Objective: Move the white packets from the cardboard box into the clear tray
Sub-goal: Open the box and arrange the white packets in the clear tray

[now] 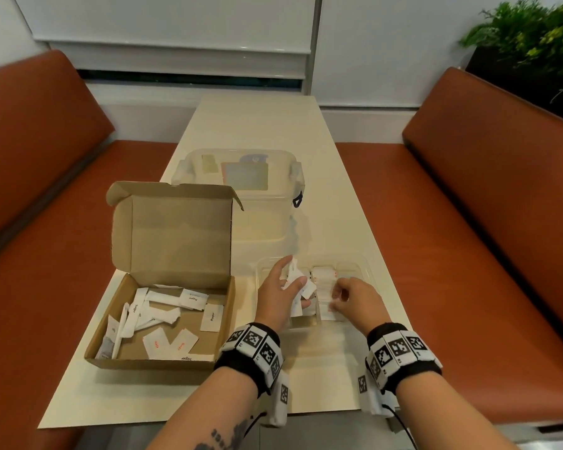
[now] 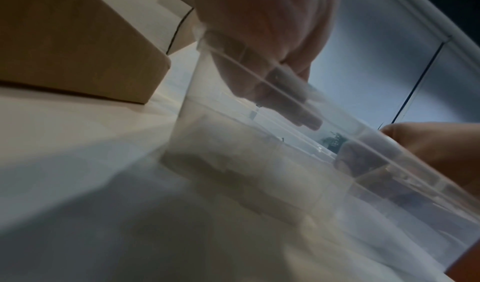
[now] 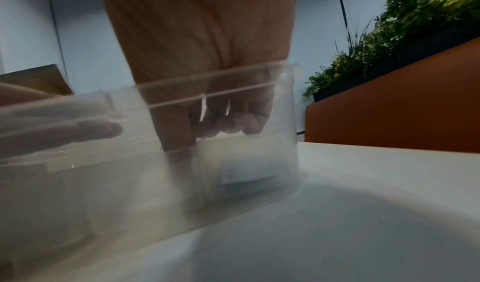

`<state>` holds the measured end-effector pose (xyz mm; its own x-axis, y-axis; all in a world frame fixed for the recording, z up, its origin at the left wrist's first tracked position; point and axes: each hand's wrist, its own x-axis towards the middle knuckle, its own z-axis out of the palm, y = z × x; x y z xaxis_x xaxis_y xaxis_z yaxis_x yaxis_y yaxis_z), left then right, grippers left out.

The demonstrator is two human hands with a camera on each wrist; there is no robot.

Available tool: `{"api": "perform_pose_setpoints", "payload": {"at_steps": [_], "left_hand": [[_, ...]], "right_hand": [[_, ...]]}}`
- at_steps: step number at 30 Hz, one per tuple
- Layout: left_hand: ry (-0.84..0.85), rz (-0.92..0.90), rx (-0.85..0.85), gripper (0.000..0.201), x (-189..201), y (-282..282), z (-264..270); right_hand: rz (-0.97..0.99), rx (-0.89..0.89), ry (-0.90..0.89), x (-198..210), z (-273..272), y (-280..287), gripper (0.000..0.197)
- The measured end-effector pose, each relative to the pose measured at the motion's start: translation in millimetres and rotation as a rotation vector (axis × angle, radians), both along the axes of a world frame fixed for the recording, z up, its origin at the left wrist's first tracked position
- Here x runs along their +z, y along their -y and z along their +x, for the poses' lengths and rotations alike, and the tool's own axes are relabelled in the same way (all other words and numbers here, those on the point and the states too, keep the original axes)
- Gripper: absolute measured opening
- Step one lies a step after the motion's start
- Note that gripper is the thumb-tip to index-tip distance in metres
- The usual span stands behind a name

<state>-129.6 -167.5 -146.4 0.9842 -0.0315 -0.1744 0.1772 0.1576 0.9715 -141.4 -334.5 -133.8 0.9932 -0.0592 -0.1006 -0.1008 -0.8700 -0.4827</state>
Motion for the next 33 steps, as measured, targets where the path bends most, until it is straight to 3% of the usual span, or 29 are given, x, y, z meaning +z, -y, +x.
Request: {"api": "perform_pose_setpoints", "payload": {"at_steps": [3,6,7,12,18,26,30,33], "left_hand": [[-0.033,-0.047,-0.028,0.044,0.3,-0.8,1.2],[-0.011,-0.030,-0.056,0.041,-0.4,-1.4,0.6],[0.003,0.017,-0.058,0.042,-0.7,-1.5,1.0],[0.027,0.072,-0.012,0.050,-3.8,-2.5,4.0],[-0.008,0.131,0.004,0.054,-6.8,-3.5,7.0],[-0.010,0.117,-0.030,0.042,-3.3,-1.8,6.0],[-0.022,0.081,0.013,0.039,0.1,-0.5,5.3],[-0.035,0.011,0.037,0.029,0.4,-0.2,5.4]], "right_hand": [[0.268,-0.075,0.118,9.0,0.6,-7.2,0.020],[0.478,-0.050,0.071,18.1,4.2,-17.9,0.011],[0.525,-0.040,0.039,19.9,5.3,-20.2,0.004],[0.627,-0.094,0.011,21.5,12.0,-21.0,0.008],[0.547,-0.101,0.042,27.6,16.3,-10.8,0.009],[0.455,-0.021,-0.003,31.0,16.5,-17.6,0.013],[0.239,-0.010,0.007,38.8,17.6,-8.6,0.007],[0.010,0.035,-0.140,42.8,19.2,-3.6,0.007]]}}
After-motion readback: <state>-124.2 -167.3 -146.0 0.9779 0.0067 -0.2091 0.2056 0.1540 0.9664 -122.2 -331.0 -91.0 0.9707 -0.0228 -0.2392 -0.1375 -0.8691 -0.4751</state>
